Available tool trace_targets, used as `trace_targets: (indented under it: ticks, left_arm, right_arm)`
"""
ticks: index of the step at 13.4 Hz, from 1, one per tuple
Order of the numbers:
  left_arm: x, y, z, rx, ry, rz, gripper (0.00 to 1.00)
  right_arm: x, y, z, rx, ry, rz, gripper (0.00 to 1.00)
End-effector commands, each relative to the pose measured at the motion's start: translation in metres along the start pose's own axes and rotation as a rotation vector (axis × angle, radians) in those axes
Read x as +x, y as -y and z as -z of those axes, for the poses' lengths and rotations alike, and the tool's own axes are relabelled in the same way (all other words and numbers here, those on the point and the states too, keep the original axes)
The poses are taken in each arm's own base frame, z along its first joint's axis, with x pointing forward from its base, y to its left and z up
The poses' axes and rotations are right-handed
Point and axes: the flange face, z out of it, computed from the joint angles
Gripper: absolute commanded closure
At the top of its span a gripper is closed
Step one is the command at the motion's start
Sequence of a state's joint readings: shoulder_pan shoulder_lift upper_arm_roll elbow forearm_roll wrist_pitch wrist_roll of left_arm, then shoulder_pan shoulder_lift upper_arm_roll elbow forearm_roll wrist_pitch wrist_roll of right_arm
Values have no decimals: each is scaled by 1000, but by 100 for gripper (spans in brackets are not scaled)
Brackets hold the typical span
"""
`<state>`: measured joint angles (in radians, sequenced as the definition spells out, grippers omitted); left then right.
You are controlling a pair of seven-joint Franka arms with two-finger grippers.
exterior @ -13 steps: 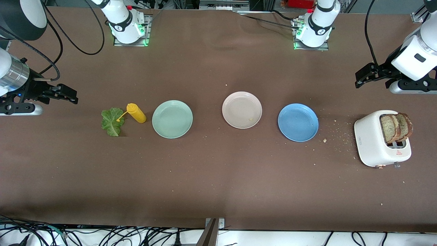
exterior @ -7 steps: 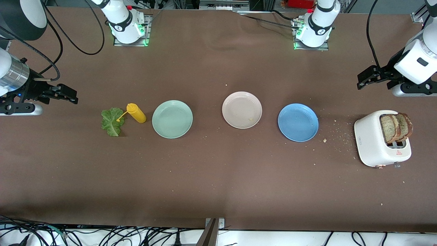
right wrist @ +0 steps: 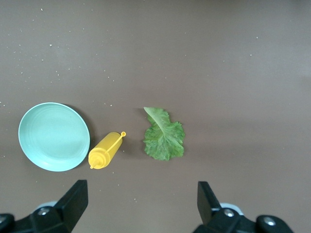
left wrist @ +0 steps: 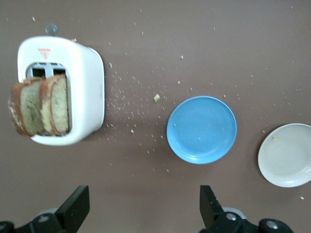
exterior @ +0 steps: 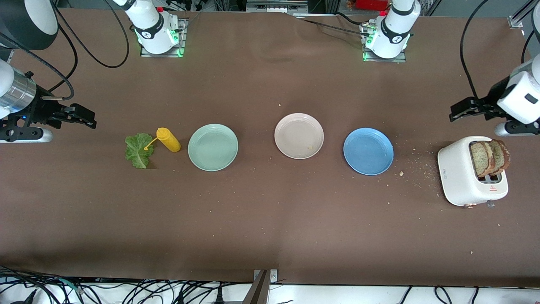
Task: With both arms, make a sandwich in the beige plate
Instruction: 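Move the left gripper down onto a bread slice in the toaster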
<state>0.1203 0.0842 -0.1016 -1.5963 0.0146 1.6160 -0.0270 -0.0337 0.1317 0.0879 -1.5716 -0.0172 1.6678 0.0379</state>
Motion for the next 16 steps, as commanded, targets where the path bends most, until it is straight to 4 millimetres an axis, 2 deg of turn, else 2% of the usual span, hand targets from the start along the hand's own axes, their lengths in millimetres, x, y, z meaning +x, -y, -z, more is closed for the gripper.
trace_targets:
  ticks: [1,2,4,5,6,8,10,11,14,15,16]
  left_arm:
    - [23,35,-4,70,-64,-112,0]
    - [26,57,-10,73,-67,-88,0]
    - [33,75,-25,80,-71,-66,0]
    - [39,94,-36,91,-70,-74,0]
    - [47,105,-48,92,-85,-98,0]
    - [61,112,-68,91,-108,-102,0]
    - [65,126,-97,87,-113,-88,0]
    - [64,126,-115,86,-118,-92,0]
    - [56,134,-144,85,-128,-83,0]
    - [50,142,-158,82,-122,-70,1]
    - [47,141,-171,83,-140,-73,1]
  right_arm:
    - [4,1,7,14,-10,-4,0]
    - [4,1,6,14,-7,-4,0]
    - [4,1,6,14,-7,-4,0]
    - [4,1,6,14,-7,-4,0]
    - [4,1,6,14,-7,-4,0]
    - [4,1,6,14,-7,-4,0]
    - [4,1,6,14,-7,-4,0]
    - [4,1,6,14,-7,-4,0]
    - [4,1,6,14,-7,-4,0]
    - [4,1,6,14,-7,-4,0]
    - [4,1,6,14,-7,-4,0]
